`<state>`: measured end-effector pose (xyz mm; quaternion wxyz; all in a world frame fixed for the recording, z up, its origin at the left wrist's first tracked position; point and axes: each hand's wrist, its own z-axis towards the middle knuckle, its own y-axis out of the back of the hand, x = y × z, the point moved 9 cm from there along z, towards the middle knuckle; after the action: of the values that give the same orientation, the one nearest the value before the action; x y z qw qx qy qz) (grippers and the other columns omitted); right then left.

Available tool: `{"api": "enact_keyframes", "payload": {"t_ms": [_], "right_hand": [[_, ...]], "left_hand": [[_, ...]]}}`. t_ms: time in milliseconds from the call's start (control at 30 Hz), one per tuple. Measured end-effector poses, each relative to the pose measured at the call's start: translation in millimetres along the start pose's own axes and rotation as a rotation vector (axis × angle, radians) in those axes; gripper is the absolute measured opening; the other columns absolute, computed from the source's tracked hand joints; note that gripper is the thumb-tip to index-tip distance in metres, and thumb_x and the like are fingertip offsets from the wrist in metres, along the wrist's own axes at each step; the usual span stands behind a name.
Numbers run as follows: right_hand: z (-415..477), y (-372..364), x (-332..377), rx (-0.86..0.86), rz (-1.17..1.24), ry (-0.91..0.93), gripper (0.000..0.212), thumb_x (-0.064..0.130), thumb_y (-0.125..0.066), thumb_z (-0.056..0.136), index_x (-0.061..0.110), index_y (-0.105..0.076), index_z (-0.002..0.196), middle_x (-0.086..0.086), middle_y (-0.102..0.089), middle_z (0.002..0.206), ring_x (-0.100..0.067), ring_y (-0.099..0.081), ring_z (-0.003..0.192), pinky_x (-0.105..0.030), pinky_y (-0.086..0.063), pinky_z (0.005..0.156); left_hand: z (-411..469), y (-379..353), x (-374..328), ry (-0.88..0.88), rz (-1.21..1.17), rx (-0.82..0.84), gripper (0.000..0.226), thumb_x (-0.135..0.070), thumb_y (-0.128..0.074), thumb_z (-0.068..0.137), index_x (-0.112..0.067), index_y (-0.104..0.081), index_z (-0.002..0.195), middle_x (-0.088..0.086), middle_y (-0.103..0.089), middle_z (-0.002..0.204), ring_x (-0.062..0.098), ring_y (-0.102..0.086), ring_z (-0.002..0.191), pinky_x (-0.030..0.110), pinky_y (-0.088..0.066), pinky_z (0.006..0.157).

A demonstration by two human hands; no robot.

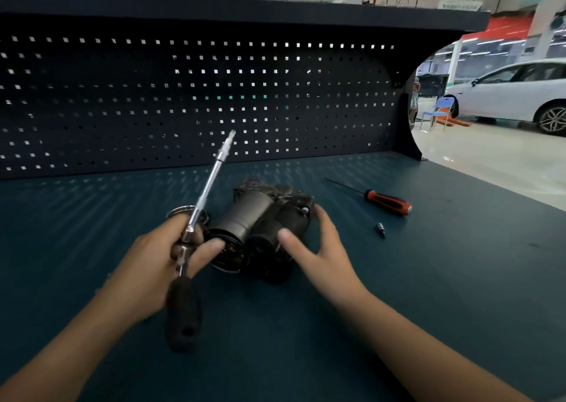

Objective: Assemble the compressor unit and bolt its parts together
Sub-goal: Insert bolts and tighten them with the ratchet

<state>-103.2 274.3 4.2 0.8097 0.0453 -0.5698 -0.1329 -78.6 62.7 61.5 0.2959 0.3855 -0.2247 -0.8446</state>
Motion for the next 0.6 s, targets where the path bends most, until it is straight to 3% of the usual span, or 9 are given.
{"api": "enact_keyframes", "payload": {"t_ms": [67, 133, 200, 333, 433, 533, 600], "right_hand": [[1.5, 9.1, 1.2, -0.064, 0.092, 0.004, 0.036, 0.039, -0.057, 0.086, 0.035, -0.049, 0.121, 0.021, -0.049, 0.119, 0.007, -0.046, 0.11, -0.01, -0.035, 0.091], [1.5, 11.3, -2.3, -0.072, 0.249, -0.061, 0.015, 0.03, -0.052, 0.092, 0.024, -0.063, 0.099, 0.009, -0.065, 0.096, 0.004, -0.06, 0.079, -0.007, -0.044, 0.065], [-1.4, 3.6, -9.7, -0.003, 0.403, -0.176, 0.022, 0.024, -0.048, 0.094, 0.015, -0.065, 0.084, 0.002, -0.067, 0.074, -0.004, -0.056, 0.052, -0.014, -0.04, 0.045], [0.0, -4.3, -20.6, 0.07, 0.607, -0.332, 0.021, 0.017, -0.048, 0.094, 0.005, -0.065, 0.087, -0.006, -0.071, 0.077, -0.008, -0.05, 0.042, -0.017, -0.035, 0.039], [8.3, -1.6, -26.7, 0.06, 0.599, -0.355, 0.022, 0.018, -0.052, 0.093, 0.001, -0.062, 0.083, -0.001, -0.067, 0.06, -0.005, -0.048, 0.039, -0.015, -0.036, 0.038], [17.6, -0.1, -32.3, 0.059, 0.512, -0.374, 0.022, 0.016, -0.052, 0.093, 0.003, -0.061, 0.078, -0.001, -0.063, 0.054, -0.005, -0.048, 0.037, -0.015, -0.036, 0.038], [26.4, -0.6, -32.0, 0.093, 0.439, -0.367, 0.023, 0.017, -0.052, 0.093, 0.004, -0.059, 0.076, -0.003, -0.062, 0.054, -0.007, -0.05, 0.037, -0.016, -0.038, 0.037]], "left_hand": [[-2.8, -20.1, -10.4, 0.068, -0.108, 0.089, 0.043, -0.068, -0.056, 0.073, -0.025, -0.052, 0.071, -0.002, -0.057, 0.056, 0.002, -0.046, 0.041, 0.016, -0.038, 0.044], [-13.5, -53.9, -24.8, 0.182, -0.272, 0.268, 0.058, -0.072, -0.04, 0.079, -0.017, -0.055, 0.07, -0.001, -0.054, 0.047, 0.006, -0.044, 0.035, 0.015, -0.036, 0.041], [-25.5, -82.5, -41.1, 0.272, -0.365, 0.414, 0.065, -0.074, -0.03, 0.067, -0.014, -0.057, 0.071, 0.0, -0.052, 0.041, 0.008, -0.042, 0.033, 0.014, -0.034, 0.039], [-29.1, -101.6, -53.5, 0.31, -0.365, 0.512, 0.067, -0.069, -0.031, 0.06, -0.008, -0.058, 0.072, -0.002, -0.051, 0.04, 0.007, -0.041, 0.034, 0.015, -0.035, 0.041], [-26.3, -99.8, -53.1, 0.32, -0.337, 0.482, 0.069, -0.068, -0.034, 0.064, -0.005, -0.061, 0.072, -0.003, -0.051, 0.04, 0.006, -0.042, 0.034, 0.015, -0.036, 0.042], [-13.9, -82.5, -47.3, 0.299, -0.327, 0.278, 0.044, -0.043, -0.043, 0.09, -0.015, -0.065, 0.064, -0.013, -0.052, 0.039, -0.004, -0.045, 0.036, 0.007, -0.033, 0.044], [-6.6, -70.0, -42.8, 0.293, -0.426, 0.148, 0.035, -0.033, -0.052, 0.091, -0.019, -0.067, 0.062, -0.015, -0.049, 0.04, -0.004, -0.045, 0.038, 0.006, -0.032, 0.043]]}}
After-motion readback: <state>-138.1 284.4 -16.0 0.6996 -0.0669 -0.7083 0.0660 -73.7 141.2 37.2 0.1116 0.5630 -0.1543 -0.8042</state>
